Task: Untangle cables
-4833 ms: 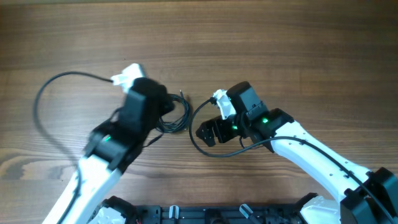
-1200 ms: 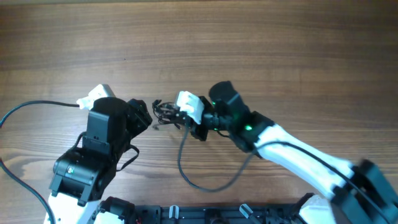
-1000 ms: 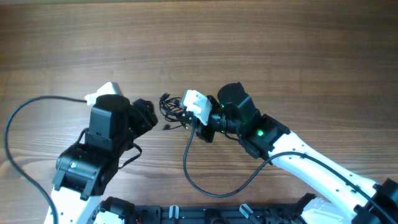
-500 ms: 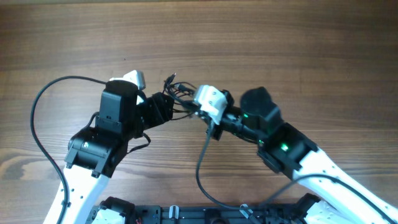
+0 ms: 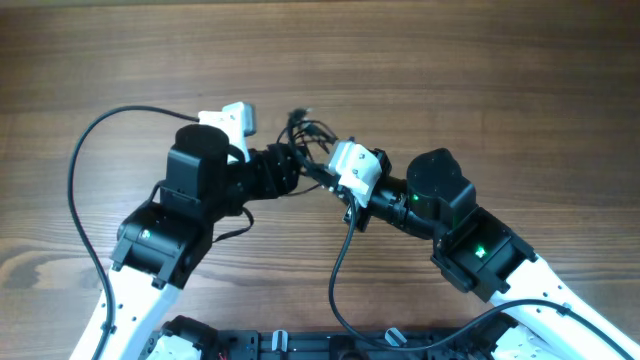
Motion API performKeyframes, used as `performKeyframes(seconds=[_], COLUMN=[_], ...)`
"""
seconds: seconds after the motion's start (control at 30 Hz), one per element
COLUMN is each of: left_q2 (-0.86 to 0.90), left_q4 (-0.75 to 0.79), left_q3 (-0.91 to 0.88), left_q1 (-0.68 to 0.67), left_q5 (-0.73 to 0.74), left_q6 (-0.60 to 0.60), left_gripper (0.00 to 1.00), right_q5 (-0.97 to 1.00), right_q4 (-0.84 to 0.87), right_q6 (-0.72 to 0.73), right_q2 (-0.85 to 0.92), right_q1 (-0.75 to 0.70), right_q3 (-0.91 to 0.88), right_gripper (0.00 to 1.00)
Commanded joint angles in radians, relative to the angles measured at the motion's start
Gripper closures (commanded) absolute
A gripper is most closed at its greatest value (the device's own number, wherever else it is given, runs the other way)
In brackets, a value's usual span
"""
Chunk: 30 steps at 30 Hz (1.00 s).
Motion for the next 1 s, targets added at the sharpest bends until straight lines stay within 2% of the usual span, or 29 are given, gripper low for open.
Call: performKeyframes(seconds=[0.0,0.07,0.1,0.23,0.37,0.57,0.77,0.87,0.97], left_q2=[-0.002,-0.001,0.0,0.0,0.0,0.0,-0.002,-0.008,-0.028], left_q4=[0.042,0.047,0.047,0.035,0.019,-0.073,-0.155,-0.188,-0.238], left_q3=[0.011,0.011,0.011,0.011,0.011,0.011,0.011,0.011,0.011], left_q1=[-0.056,-0.069,-0.072,-0.075,-0.075,-0.075,-0.073,-0.072,-0.072], left_q5=[0.052,0.048,0.041,0.041,0.029,-0.089,-0.215,-0.283,-0.399], left_q6=[0.027,0.031,0.035,0.08,0.08,0.079,0.079,0.062,-0.008], left_gripper=[0.43,0.92,0.96,0.96,0.96,0.96,0.96,0.96,0.96], right_q5=[0.005,0.005,0.005,0.014,0.127,0.468,0.907,1.027,1.088], right_q4=[-0.009,-0.001,0.002,0.034,0.047,0.006,-0.137,-0.218,-0.3], right_q6=[0.007,0.007,0.006,0.004,0.004,0.021,0.165,0.209,0.224], right_q2=[-0.018,-0.024,-0.028,-0.066,-0.111,-0.16,-0.161,-0.161,-0.161], right_q1=[-0.002,-0.002,-0.002,-0.002,-0.002,-0.002,-0.002,-0.002,-0.003], right_q3=[0.003,0.003,0.003,0.003,0.003,0.003,0.002,0.002,0.002], right_gripper=[0.96,0.96,0.96,0.96,0.96,0.96,0.96,0.96,0.96])
